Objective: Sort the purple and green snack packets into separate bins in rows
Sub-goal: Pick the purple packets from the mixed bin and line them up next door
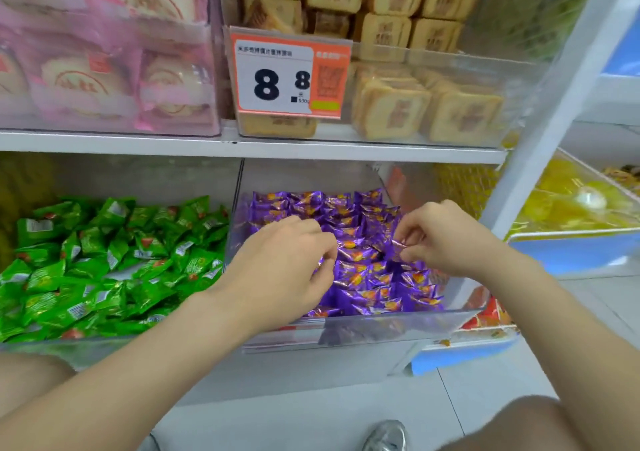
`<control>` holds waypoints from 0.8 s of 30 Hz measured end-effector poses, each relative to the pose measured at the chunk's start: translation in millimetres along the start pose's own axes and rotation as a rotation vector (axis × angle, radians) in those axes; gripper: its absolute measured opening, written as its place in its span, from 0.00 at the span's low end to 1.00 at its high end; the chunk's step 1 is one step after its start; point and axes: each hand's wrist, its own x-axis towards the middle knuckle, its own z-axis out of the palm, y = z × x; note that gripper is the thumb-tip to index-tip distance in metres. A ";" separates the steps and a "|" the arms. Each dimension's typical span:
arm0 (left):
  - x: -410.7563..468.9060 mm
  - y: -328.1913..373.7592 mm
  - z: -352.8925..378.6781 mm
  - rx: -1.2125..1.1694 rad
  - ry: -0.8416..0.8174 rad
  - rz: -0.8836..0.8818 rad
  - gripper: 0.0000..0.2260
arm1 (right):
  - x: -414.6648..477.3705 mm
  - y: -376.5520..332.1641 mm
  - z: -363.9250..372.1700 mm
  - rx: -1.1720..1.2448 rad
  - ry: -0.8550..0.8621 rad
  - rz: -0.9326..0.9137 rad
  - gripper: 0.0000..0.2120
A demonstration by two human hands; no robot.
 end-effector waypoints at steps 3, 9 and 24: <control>1.2 -0.4 2.2 0.006 -0.017 -0.029 0.06 | 4.5 6.7 16.7 -0.028 0.002 -0.034 0.10; 2.0 1.7 1.1 0.012 -0.036 -0.070 0.06 | 15.6 11.6 29.4 -0.082 0.142 -0.022 0.10; -1.5 0.2 -4.9 0.020 -0.102 -0.129 0.07 | 23.9 13.6 27.7 -0.100 0.038 -0.158 0.09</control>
